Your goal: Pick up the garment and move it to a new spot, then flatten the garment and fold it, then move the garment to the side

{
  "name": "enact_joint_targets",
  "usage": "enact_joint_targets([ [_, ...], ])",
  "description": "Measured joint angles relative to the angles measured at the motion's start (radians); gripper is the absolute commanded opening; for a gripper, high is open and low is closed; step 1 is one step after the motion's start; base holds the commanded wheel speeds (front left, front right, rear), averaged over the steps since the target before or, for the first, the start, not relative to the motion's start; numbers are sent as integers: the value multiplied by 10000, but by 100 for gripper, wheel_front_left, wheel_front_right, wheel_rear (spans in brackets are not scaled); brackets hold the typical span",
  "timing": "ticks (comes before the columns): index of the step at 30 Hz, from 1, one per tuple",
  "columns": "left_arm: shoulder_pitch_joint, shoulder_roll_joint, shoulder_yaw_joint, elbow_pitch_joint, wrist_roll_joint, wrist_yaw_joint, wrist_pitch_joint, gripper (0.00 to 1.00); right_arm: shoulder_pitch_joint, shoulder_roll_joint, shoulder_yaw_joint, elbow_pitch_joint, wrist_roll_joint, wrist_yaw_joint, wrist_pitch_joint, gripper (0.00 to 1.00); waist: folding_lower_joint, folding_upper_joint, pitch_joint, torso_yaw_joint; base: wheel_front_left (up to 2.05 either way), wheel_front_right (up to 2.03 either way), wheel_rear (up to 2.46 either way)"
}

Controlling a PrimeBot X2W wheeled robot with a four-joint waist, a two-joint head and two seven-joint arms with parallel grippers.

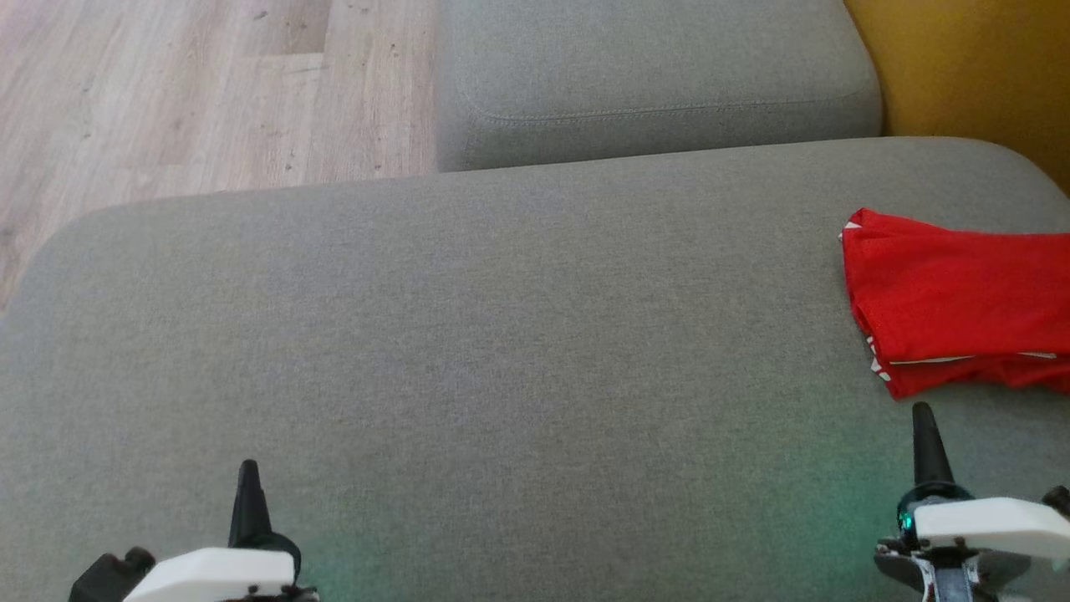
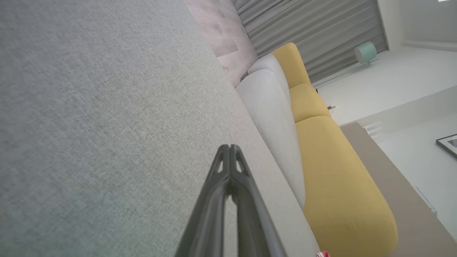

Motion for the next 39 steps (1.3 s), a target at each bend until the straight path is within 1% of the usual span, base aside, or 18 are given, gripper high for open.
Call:
enact_joint_targets([
  [5,-104,0,178,63,-564,-157,178,0,-129,0,-77,8,587,0,144,0,0,0,46,-11,0,0,0],
  [9,-211,0,249,73,-907,-174,261,0,-213,0,-119,21,941,0,228,0,0,0,73,-18,0,0,0],
  [17,-420,-2,499,163,-1778,-418,464,0,-398,0,-219,38,1877,0,435,0,0,0,145,-37,0,0,0],
  [21,-521,-4,589,219,-2238,-439,614,0,-523,0,-274,36,2332,0,558,0,0,0,181,-46,0,0,0],
  [26,-680,-8,750,238,-2782,-610,750,0,-647,2,-349,42,2905,0,692,0,0,0,225,-57,0,0,0],
  [37,-988,-17,1078,337,-3986,-794,1058,0,-938,2,-504,65,4172,0,1011,0,0,0,325,-82,0,0,0],
  [39,-1062,-19,1181,359,-4297,-878,1139,0,-1027,2,-554,77,4537,0,1108,0,0,0,352,-89,0,0,0],
])
